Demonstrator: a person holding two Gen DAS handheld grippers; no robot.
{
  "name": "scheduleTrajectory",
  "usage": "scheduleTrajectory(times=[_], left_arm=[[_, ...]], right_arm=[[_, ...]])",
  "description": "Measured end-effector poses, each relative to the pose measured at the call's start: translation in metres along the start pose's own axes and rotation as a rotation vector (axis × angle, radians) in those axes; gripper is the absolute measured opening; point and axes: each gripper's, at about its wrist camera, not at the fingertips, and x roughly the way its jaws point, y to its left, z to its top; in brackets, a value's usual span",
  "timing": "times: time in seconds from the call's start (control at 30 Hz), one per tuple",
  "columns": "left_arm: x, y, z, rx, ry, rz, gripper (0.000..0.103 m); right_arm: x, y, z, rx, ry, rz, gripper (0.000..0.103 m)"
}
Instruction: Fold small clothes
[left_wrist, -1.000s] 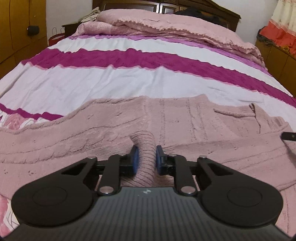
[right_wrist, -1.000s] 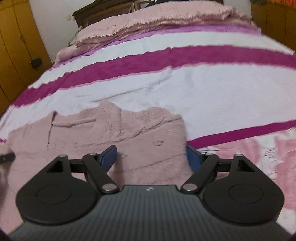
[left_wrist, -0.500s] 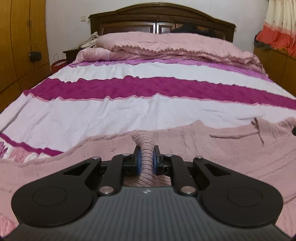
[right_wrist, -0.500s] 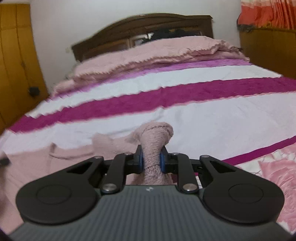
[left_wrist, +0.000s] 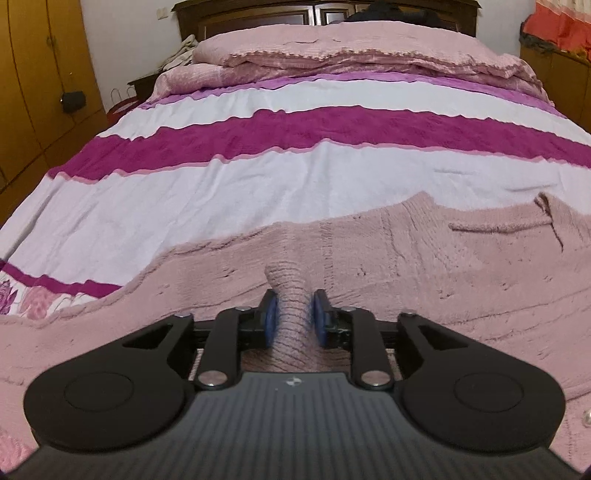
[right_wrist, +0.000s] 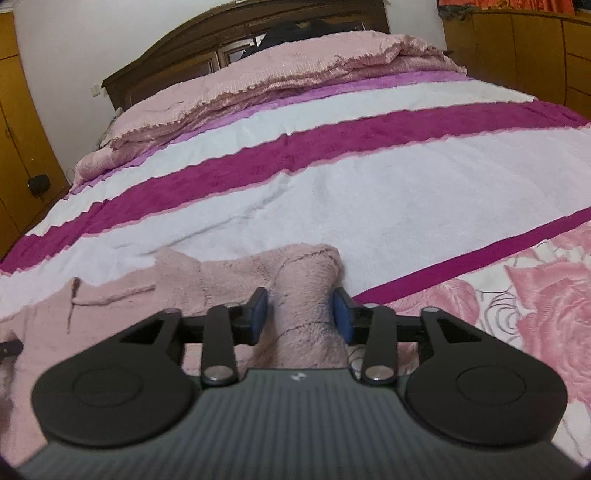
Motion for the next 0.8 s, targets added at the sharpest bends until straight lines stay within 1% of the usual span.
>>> scheduleTrajectory(times=[0.07, 0.13, 0.37, 0.53, 0.57, 0.6, 0.63, 0.7, 0.8], left_arm=[[-0.007, 0.002, 0.002, -0.006, 0.002, 0.003, 0.033], [-0.014, 0.006, 0.002, -0.018, 0.011, 0.011, 0.041], [-0.05, 0.018, -0.005, -0.071, -0.001, 0.007, 0.055], [-0.077, 0.025, -0.014, -0.092, -0.007, 0.018, 0.056], [-0.083, 0.027, -0.016, -0.097, -0.008, 0.019, 0.056], [-0.088, 0.029, -0.019, -0.101, -0.009, 0.018, 0.056], [-0.091, 0.031, -0.021, -0.105, -0.009, 0.017, 0.056], [-0.101, 0.034, -0.026, -0.113, -0.008, 0.02, 0.058], [-0.114, 0.042, -0.034, -0.124, -0.007, 0.036, 0.065]], right_arm=[[-0.014, 0.004, 0.0, -0.022, -0.024, 0.015, 0.055], [-0.028, 0.008, 0.001, -0.038, -0.038, 0.032, 0.055], [-0.07, 0.019, -0.002, -0.051, -0.032, 0.088, 0.055], [-0.092, 0.03, -0.011, -0.039, -0.008, 0.126, 0.055], [-0.096, 0.033, -0.013, -0.033, -0.004, 0.128, 0.059], [-0.099, 0.035, -0.015, -0.027, -0.004, 0.125, 0.066], [-0.102, 0.037, -0.017, -0.025, -0.005, 0.123, 0.068], [-0.108, 0.042, -0.023, -0.03, -0.004, 0.125, 0.068], [-0.114, 0.048, -0.03, -0.02, 0.022, 0.135, 0.068]])
